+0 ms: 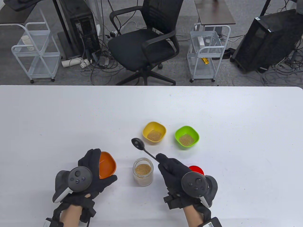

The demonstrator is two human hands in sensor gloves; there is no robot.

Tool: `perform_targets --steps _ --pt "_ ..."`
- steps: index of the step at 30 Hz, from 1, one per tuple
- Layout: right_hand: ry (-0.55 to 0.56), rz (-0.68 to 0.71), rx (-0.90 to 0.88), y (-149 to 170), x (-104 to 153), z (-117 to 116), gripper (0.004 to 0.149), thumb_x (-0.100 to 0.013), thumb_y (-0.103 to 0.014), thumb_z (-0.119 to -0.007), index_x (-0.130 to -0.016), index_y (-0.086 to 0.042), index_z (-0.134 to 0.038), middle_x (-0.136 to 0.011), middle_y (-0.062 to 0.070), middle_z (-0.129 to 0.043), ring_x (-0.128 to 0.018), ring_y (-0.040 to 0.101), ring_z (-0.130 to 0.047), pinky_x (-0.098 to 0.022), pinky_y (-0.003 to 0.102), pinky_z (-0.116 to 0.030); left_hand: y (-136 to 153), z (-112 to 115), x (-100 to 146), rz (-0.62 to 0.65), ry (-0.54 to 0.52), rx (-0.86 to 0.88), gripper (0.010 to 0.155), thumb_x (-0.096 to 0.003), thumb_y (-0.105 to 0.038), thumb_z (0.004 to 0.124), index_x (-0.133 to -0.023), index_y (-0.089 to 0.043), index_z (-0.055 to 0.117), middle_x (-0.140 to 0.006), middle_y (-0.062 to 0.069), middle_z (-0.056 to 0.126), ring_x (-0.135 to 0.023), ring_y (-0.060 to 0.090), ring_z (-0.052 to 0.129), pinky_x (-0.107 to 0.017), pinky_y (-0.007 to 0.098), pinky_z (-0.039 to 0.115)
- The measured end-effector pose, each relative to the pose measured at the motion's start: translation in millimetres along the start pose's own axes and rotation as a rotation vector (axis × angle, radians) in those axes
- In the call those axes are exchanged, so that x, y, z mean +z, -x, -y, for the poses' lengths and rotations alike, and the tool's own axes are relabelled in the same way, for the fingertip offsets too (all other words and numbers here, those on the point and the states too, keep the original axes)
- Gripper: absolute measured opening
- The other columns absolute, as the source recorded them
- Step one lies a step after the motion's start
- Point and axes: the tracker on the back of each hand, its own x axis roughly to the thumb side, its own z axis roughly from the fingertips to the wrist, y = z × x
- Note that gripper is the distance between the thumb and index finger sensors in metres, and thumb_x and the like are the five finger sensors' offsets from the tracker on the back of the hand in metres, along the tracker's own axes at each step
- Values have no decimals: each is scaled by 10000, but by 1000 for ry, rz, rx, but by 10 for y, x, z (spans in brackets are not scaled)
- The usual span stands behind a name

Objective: Scoop brown sugar granules from jar into dishes

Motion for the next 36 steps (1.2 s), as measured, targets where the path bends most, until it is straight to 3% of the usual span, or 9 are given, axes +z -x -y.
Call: perform_targets --steps 11,19,26,36 --pt "-249 132 377 -544 -347 460 369 -488 -351 -895 -849 -276 -913 -641 -28 -1072 -223 139 -1089 -227 343 -971 -24 94 -47 0 48 -48 1152 -510 -644 868 -1188 22 217 -1220 325 262 -1074 555 410 -807 617 545" --pt "-413 173 546 -702 -511 531 365 -485 -352 -898 -841 -275 -922 -634 -30 -1075 -217 144 -1086 -228 347 -966 -2 146 -73 -17 75 -59 1144 -509 -641 871 -1188 24 233 -1220 325 275 -1083 563 421 -806 621 567" --pt "-600 189 720 -809 -606 268 364 -485 -353 -898 -840 -278 -923 -632 -35 -1077 -218 146 -1083 -232 349 -964 -13 156 -67 -30 93 -82 1137 -510 -642 870 -1189 21 244 -1219 328 283 -1082 569 433 -803 617 580" --pt "-712 229 879 -899 -706 -176 365 -486 -353 -896 -841 -270 -923 -627 -32 -1079 -197 132 -1077 -219 338 -964 -29 186 -78 -39 122 -128 1139 -515 -639 867 -1190 18 226 -1218 327 258 -1075 565 406 -808 616 553"
